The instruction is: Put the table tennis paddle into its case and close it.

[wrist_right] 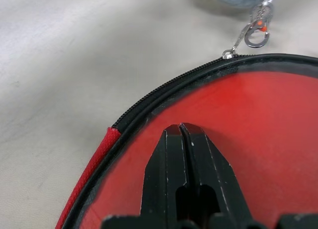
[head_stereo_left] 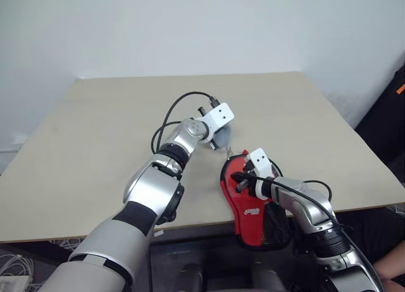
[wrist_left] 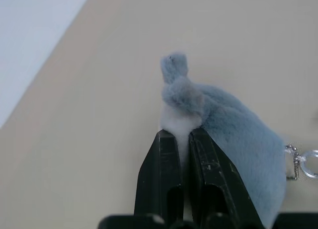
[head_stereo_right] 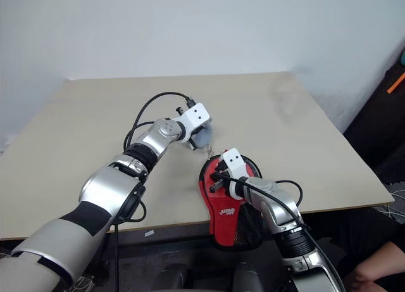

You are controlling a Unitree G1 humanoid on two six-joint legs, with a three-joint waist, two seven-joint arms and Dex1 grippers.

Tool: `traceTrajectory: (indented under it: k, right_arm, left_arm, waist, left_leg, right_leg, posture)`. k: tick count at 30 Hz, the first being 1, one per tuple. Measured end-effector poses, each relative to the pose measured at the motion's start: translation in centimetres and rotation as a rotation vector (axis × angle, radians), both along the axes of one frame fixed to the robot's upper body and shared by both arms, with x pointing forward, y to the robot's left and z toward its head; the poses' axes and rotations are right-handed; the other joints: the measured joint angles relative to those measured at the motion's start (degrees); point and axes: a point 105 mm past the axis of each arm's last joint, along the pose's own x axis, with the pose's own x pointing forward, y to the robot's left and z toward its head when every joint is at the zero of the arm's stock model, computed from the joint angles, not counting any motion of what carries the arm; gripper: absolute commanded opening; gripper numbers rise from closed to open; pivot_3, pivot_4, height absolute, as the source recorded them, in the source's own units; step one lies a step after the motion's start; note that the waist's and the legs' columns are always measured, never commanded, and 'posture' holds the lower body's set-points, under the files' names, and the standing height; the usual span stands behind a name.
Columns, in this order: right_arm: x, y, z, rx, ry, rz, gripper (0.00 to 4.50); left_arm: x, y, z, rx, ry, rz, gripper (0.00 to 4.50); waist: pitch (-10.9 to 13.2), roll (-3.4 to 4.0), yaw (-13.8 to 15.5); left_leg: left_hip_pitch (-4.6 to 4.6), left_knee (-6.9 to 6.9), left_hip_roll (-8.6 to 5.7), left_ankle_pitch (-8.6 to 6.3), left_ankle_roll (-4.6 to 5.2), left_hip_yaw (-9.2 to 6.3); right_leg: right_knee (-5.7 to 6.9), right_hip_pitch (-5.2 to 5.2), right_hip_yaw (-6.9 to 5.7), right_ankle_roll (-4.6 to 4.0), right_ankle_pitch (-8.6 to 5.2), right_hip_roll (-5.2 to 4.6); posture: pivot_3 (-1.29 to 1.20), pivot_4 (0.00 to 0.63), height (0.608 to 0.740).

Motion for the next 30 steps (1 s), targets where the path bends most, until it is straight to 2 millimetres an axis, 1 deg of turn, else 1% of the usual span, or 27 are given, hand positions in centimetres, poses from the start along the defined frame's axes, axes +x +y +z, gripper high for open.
traceTrajectory:
  k: [6, 10, 13, 17, 22, 26, 29, 30]
  right_arm:
    - [-0.2, 0.0, 0.0, -0.002, 0.000, 0.000, 0.00]
    - [-0.2, -0.1, 0.0, -0.006, 0.001, -0.002, 0.00]
    - [-0.2, 0.0, 0.0, -0.007, 0.003, -0.002, 0.00]
    - [-0.3, 0.0, 0.0, -0.009, 0.005, -0.002, 0.00]
    - [-0.3, 0.0, 0.0, -0.009, 0.006, -0.001, 0.00]
    - [-0.3, 0.0, 0.0, -0.009, 0.008, 0.001, 0.00]
    - [-0.3, 0.0, 0.0, -0.008, 0.008, 0.002, 0.00]
    - [-0.4, 0.0, 0.0, -0.008, 0.008, 0.003, 0.00]
  left_arm:
    - [-0.1, -2.4, 1.1, -0.041, -0.048, -0.012, 0.04]
    - [-0.4, -4.0, 1.4, -0.072, -0.068, -0.027, 0.04]
    - [-1.2, -5.9, 1.4, -0.097, -0.068, -0.080, 0.04]
    - [-2.5, -7.8, 1.1, -0.113, -0.026, -0.202, 0.04]
    - [-4.3, -8.7, -0.6, -0.117, 0.074, -0.357, 0.04]
    - [-5.2, -8.5, -0.9, -0.110, 0.127, -0.461, 0.04]
    - [-5.7, -8.0, -1.5, -0.104, 0.169, -0.500, 0.75]
    - [-5.8, -7.8, -1.6, -0.101, 0.179, -0.507, 1.08]
  waist:
    - [0.00, 0.00, -0.02]
    - [0.00, 0.00, 0.02]
    - [0.00, 0.00, 0.02]
    - [-0.01, 0.02, -0.01]
    - [-0.02, 0.03, -0.01]
    - [-0.03, 0.04, -0.03]
    - [-0.03, 0.03, -0.02]
    - [-0.03, 0.03, -0.02]
  left_leg:
    - [-0.01, 0.00, -0.02, 0.00, 0.00, 0.00]
    - [-0.02, 0.01, -0.03, 0.00, 0.00, -0.01]
    - [-0.02, 0.02, -0.05, 0.00, 0.00, 0.00]
    - [-0.02, 0.01, -0.05, 0.00, 0.00, 0.00]
    - [-0.01, 0.02, -0.05, 0.00, 0.00, 0.01]
    - [0.00, 0.02, -0.04, 0.00, 0.00, 0.01]
    - [0.00, 0.02, -0.04, 0.00, 0.00, 0.00]
    - [0.00, 0.02, -0.04, 0.00, 0.01, 0.00]
  right_leg:
    - [0.00, 0.00, 0.00, 0.01, 0.00, -0.02]
    - [0.00, 0.00, -0.01, 0.01, 0.00, -0.03]
    - [0.00, 0.01, 0.00, 0.01, 0.00, -0.04]
    - [0.00, 0.00, 0.00, 0.01, 0.00, -0.03]
    - [0.00, 0.00, 0.01, 0.00, 0.00, -0.03]
    - [0.00, 0.01, 0.01, 0.00, 0.00, -0.03]
    - [0.00, 0.03, 0.01, 0.00, 0.00, -0.03]
    - [0.00, 0.03, 0.01, 0.00, 0.00, -0.03]
  posture:
    - [0.00, 0.000, 0.698]
    - [0.00, 0.000, 0.698]
    - [0.00, 0.000, 0.698]
    - [0.00, 0.000, 0.698]
    - [0.00, 0.000, 0.698]
    - [0.00, 0.000, 0.698]
    - [0.00, 0.000, 0.698]
    - [0.00, 0.000, 0.698]
